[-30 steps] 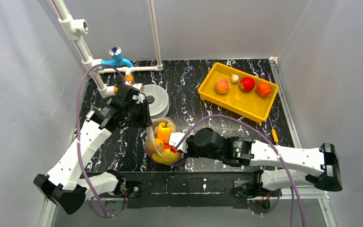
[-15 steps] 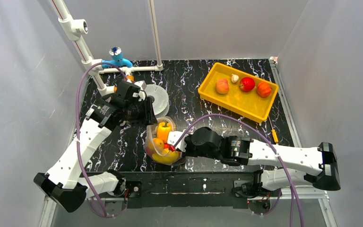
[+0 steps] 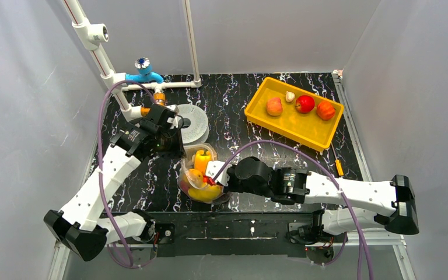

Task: Place the food in the zip-top bag and seal the zipper
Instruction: Adjust the zipper food storage bag at the center of the board.

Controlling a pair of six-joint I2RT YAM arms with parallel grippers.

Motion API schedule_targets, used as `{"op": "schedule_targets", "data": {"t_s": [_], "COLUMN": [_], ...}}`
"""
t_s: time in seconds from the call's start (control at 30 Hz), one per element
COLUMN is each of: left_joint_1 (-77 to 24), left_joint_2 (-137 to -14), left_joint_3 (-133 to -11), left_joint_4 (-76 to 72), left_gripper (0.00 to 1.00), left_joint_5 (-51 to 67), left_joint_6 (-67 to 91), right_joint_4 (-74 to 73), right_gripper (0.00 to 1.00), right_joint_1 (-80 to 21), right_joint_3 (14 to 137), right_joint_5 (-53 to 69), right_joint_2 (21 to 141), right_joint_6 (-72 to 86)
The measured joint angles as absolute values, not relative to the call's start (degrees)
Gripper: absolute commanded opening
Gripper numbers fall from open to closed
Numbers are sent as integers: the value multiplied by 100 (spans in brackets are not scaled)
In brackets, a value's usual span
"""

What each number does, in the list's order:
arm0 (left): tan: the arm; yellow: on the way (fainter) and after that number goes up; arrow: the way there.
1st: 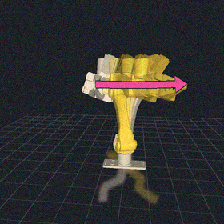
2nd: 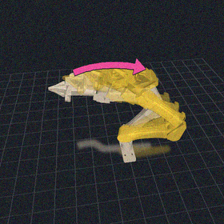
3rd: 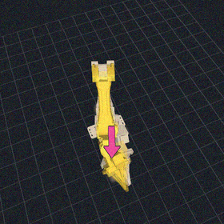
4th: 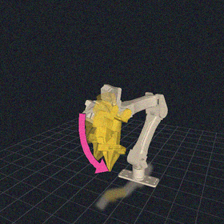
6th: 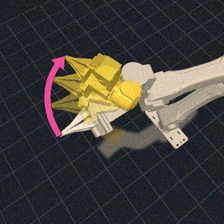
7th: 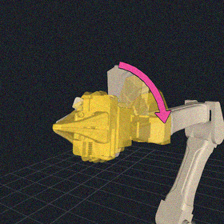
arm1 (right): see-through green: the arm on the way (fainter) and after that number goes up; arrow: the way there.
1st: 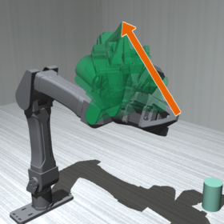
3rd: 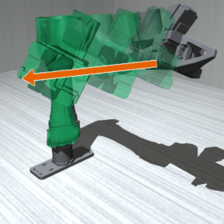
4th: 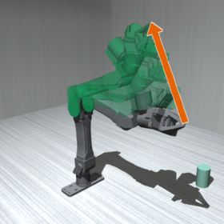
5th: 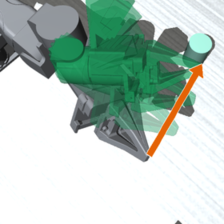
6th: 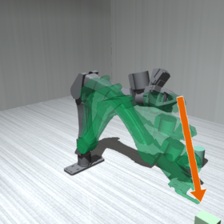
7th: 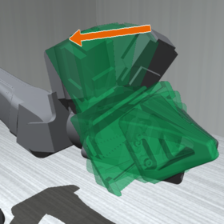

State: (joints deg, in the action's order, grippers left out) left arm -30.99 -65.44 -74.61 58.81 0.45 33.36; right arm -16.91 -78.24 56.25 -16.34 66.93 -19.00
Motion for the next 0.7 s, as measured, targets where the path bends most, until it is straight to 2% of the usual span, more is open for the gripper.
{"op": "schedule_targets", "data": {"t_s": [0.2, 0.5, 0.67, 0.7], "left_joint_1": [-3112, -3175, -3162, -3162], "left_joint_2": [-6370, -3817, -3398, -3400], "left_joint_3": [-7405, -5880, -5220, -5176], "left_joint_4": [5773, 5007, 4681, 4651], "left_gripper": [0, 0, 0, 0], "left_joint_5": [-479, -745, -720, -722], "left_joint_6": [3308, 3878, 4367, 4428], "right_joint_4": [-1694, -1354, -1310, -1312], "right_gripper": [1, 1, 2, 5], "right_joint_1": [-7821, -7658, -7646, -7642], "right_joint_3": [5614, 4607, 4571, 4571], "right_joint_5": [-1871, -2056, -1897, -1916], "right_joint_2": [6624, 5481, 5346, 5368], "right_joint_6": [-1809, -1240, -1065, -1061]}}
